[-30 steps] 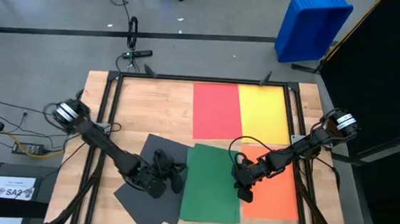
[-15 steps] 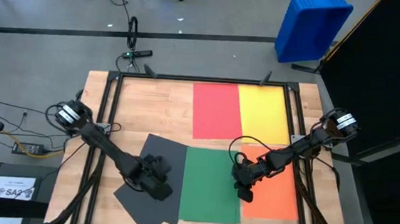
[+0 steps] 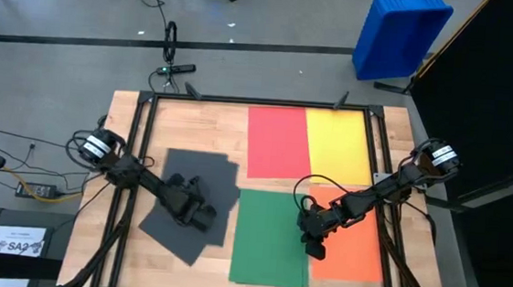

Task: Organize paper
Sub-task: Stack the green colored paper on top of the green colored papers

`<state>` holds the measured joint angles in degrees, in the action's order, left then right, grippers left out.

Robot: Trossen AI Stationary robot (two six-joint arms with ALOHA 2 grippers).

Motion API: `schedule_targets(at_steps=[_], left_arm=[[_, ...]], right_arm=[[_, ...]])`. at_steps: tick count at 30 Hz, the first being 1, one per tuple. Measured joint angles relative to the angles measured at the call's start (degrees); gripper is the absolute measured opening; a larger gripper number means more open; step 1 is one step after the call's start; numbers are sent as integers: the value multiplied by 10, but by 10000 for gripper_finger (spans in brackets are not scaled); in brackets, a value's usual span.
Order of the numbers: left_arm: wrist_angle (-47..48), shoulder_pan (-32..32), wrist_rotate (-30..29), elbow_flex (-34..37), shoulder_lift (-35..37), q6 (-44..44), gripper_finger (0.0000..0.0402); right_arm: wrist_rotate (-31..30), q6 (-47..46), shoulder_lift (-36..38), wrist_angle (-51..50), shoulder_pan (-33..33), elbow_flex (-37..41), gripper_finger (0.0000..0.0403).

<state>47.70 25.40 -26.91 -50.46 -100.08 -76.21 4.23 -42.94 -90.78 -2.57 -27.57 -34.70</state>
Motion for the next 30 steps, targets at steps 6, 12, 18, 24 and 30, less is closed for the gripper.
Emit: schedule_targets(at_steps=[6, 12, 18, 24, 30], left_arm=[[102, -33, 0, 2, 3, -26, 1], [138, -29, -70, -32, 62, -24, 1], [131, -17, -95, -91, 105, 27, 1], [14, 16, -109, -123, 97, 119, 0], [-224, 32, -122, -121, 63, 246, 0]], right_arm=[[1, -3, 0, 1, 0, 0, 0], [1, -4, 0, 2, 0, 0, 0], [4, -6, 12, 5, 0, 1, 0], [-12, -5, 78, 20, 3, 2, 0], [-36, 9, 129, 8, 3, 1, 0]])
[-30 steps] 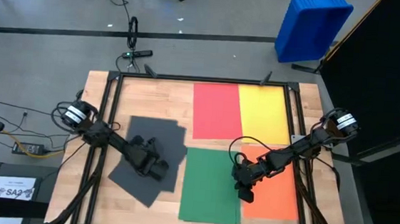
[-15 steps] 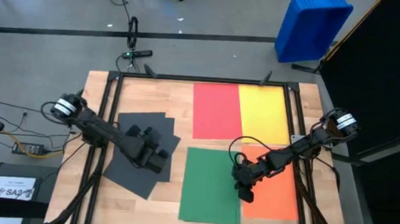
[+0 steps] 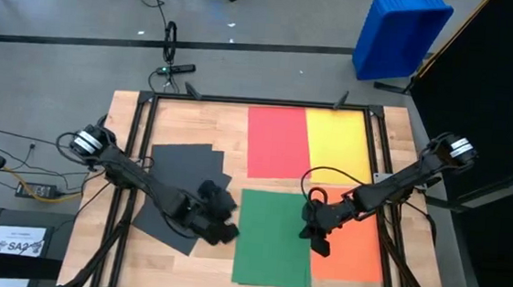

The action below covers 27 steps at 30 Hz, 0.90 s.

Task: Organize paper
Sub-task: Stack the green colored paper on top of the green colored papers

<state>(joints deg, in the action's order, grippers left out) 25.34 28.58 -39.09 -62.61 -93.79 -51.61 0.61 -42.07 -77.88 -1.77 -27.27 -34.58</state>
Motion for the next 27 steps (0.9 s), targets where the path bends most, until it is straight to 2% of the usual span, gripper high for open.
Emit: schedule_targets(at_steps=[3, 5, 7, 11, 14, 17, 27], left_arm=[[-138, -2, 19, 0, -46, 77, 0], [-215, -12, 65, -6, -89, 122, 0], [-245, -24, 128, -26, -132, 148, 0], [-179, -46, 225, -94, -216, 169, 0], [-119, -56, 269, -141, -253, 184, 0], [-73, -60, 270, -164, -266, 184, 0], [22, -66, 256, -163, -261, 153, 0]], right_arm=[[-15, -2, 13, -32, -5, 0, 0], [-23, -3, 16, -49, -10, 0, 0], [-24, -11, 17, -59, -15, 0, 0], [-24, -30, 17, -77, -22, 0, 0], [-19, -34, 17, -83, -29, -1, 0], [-19, -45, 17, -88, -34, -1, 0], [-21, -57, 17, -111, -35, -1, 0]])
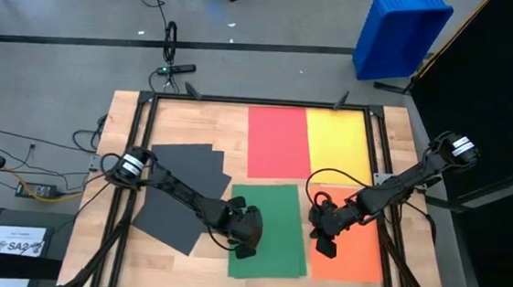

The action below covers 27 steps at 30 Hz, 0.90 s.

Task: Organize paper
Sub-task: Stack the green colored paper on top of the green colored papers

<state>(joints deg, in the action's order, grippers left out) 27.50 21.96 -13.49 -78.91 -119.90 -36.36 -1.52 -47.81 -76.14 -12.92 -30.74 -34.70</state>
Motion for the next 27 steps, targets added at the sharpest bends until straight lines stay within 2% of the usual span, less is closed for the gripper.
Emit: schedule_targets(at_steps=[5, 14, 20, 24, 27], left_arm=[[3, 3, -18, 2, 15, 4, 0], [61, 29, -79, 5, 118, -3, 0], [120, 63, -83, 5, 134, -59, 0], [171, 95, -49, 12, 124, -107, 0], [166, 111, -38, 25, 128, -136, 0]], right_arm=[[-1, 0, -12, -11, 5, 0, 0], [7, 35, -64, 23, 6, -23, 0], [28, 73, -132, 7, 12, -63, 0], [34, 85, -166, -14, 12, -85, 0], [41, 86, -173, -24, 15, -92, 0]])
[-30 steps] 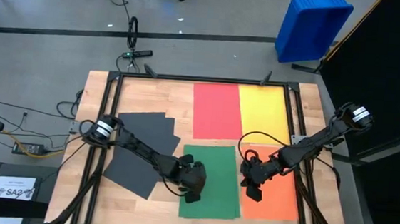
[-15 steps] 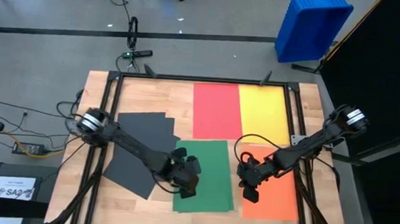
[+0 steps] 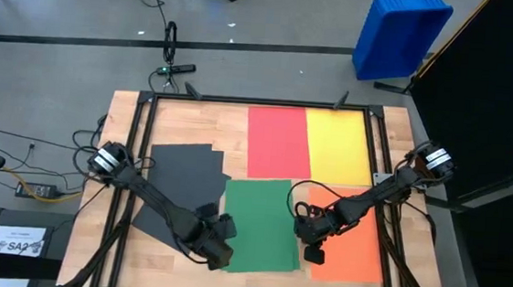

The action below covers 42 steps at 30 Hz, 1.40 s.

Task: Organize paper
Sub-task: Stack the green colored paper on top of the green colored papers

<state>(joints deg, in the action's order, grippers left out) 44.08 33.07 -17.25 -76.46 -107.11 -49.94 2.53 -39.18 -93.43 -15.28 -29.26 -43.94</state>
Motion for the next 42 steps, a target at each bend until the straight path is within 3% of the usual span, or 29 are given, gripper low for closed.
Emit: schedule_targets(at_steps=[14, 32, 42], left_arm=[[-171, -10, 103, 113, -3, -15, 0], [-238, -37, 102, 119, -6, 19, 0], [-216, -29, 113, 118, -6, 18, 0]], right_arm=[[8, -2, -1, -2, 9, 0, 0], [-3, -3, -6, 46, 13, 2, 0], [15, -12, -25, 59, 0, 0, 0]])
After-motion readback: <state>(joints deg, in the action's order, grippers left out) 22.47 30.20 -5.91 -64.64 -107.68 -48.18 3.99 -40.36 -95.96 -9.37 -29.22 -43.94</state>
